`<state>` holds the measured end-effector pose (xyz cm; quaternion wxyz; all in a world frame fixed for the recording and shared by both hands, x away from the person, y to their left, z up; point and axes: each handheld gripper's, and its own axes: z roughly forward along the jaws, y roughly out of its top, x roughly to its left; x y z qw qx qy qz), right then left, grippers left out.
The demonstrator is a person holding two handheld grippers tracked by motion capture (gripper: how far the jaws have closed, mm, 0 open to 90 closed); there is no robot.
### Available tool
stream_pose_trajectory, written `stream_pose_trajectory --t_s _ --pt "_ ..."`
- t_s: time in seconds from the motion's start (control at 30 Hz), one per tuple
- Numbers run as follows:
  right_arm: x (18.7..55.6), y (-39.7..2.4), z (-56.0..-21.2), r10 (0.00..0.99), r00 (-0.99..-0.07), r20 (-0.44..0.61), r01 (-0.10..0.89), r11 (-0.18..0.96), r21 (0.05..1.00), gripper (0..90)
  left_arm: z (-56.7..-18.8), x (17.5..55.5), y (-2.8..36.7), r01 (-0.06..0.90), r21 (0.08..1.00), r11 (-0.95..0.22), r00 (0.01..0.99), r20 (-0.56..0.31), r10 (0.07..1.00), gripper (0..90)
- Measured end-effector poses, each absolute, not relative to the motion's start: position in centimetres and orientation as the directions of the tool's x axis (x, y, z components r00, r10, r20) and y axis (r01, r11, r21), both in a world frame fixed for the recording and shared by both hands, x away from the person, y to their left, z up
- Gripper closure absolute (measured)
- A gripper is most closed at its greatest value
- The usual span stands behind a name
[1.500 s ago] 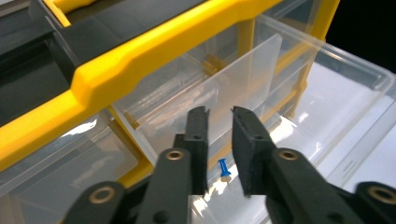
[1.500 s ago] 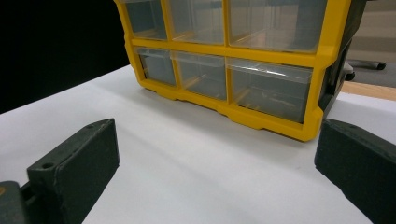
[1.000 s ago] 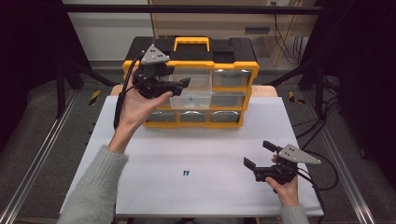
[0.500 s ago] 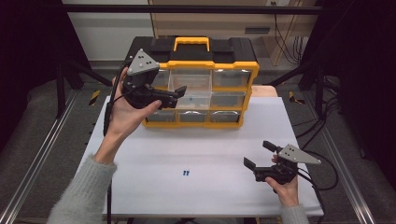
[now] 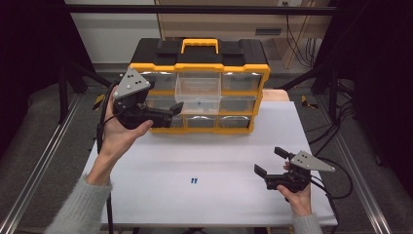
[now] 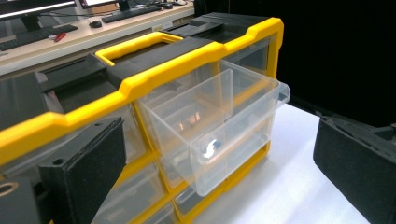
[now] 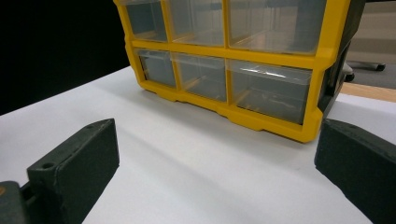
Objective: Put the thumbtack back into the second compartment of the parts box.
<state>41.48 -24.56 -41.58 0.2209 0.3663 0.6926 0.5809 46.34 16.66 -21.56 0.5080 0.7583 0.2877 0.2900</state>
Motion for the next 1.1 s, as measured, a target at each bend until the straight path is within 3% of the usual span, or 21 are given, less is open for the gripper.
stream_pose_trajectory --t_s 0.53,1.1 --pt "41.5 -24.5 -41.6 0.765 -0.634 0.116 0.247 0.059 0.967 0.5 -26.1 44.6 19.2 0.138 0.952 -0.273 0.669 0.114 0.734 2.4" --pt "41.5 -24.5 -41.6 0.761 -0.638 0.115 0.248 0.062 0.967 0.5 -29.9 43.3 19.3 0.162 0.95 -0.266 0.672 0.091 0.735 2.4"
